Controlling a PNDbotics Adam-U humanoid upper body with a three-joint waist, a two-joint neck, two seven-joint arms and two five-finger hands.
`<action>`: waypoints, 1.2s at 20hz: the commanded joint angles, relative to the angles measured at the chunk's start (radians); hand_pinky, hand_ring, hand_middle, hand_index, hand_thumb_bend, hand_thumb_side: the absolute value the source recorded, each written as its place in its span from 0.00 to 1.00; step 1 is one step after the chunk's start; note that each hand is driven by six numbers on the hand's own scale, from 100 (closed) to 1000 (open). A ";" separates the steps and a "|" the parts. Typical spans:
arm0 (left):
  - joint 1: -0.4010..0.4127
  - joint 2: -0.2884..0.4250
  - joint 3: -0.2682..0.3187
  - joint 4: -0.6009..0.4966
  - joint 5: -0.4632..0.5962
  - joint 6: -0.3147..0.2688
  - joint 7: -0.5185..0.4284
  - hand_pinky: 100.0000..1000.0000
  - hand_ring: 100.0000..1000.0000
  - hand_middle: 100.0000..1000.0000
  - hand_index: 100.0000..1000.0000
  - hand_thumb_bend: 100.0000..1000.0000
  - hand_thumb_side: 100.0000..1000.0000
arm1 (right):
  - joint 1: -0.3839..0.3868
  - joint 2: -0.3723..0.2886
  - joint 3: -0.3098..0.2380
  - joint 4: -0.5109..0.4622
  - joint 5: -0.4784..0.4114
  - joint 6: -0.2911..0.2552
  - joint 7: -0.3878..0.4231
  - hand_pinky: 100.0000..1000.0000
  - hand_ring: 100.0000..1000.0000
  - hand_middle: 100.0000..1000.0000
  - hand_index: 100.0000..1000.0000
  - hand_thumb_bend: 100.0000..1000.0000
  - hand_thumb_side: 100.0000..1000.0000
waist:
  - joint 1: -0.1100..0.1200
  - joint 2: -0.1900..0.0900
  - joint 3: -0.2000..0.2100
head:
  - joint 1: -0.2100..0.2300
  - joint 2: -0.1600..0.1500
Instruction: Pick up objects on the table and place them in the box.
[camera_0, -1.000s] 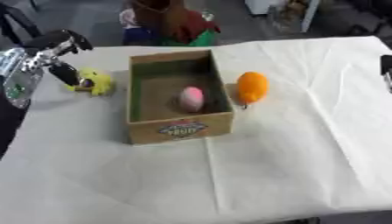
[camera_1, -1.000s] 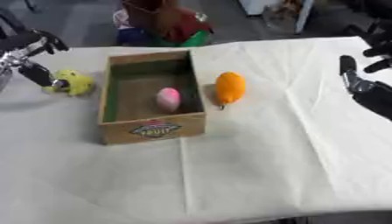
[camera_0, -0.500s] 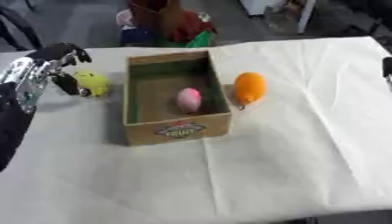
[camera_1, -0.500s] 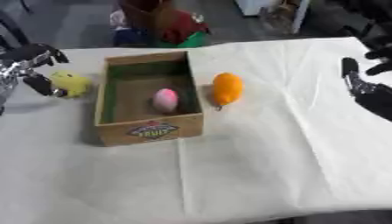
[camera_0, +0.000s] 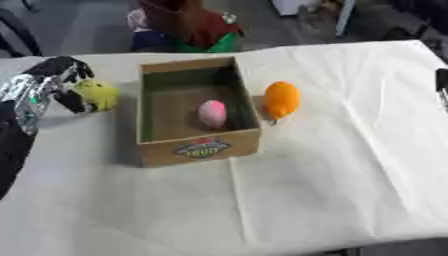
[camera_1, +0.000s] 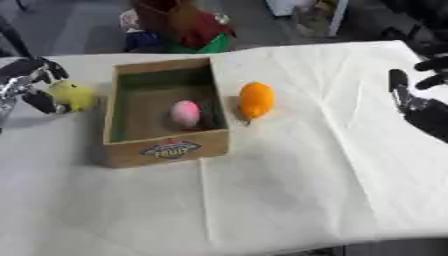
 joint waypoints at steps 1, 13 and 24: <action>-0.011 0.014 0.011 -0.002 -0.019 0.018 0.038 0.78 0.68 0.67 0.76 0.37 0.00 | -0.013 -0.013 -0.007 -0.006 -0.004 -0.002 0.002 0.43 0.59 0.62 0.79 0.24 0.00 | -0.002 -0.011 -0.002 | 0.001 -0.012; 0.017 0.017 0.023 -0.021 -0.129 0.145 0.238 0.55 0.25 0.11 0.28 0.21 0.00 | -0.011 -0.008 -0.011 -0.002 -0.004 -0.005 -0.003 0.43 0.58 0.62 0.79 0.25 0.00 | 0.001 -0.013 0.003 | 0.000 -0.023; 0.022 0.072 -0.028 -0.375 0.118 0.127 0.215 0.49 0.25 0.11 0.26 0.37 0.00 | -0.008 -0.012 -0.014 0.002 -0.002 -0.007 -0.004 0.43 0.58 0.61 0.79 0.25 0.00 | 0.006 -0.018 0.015 | -0.004 -0.019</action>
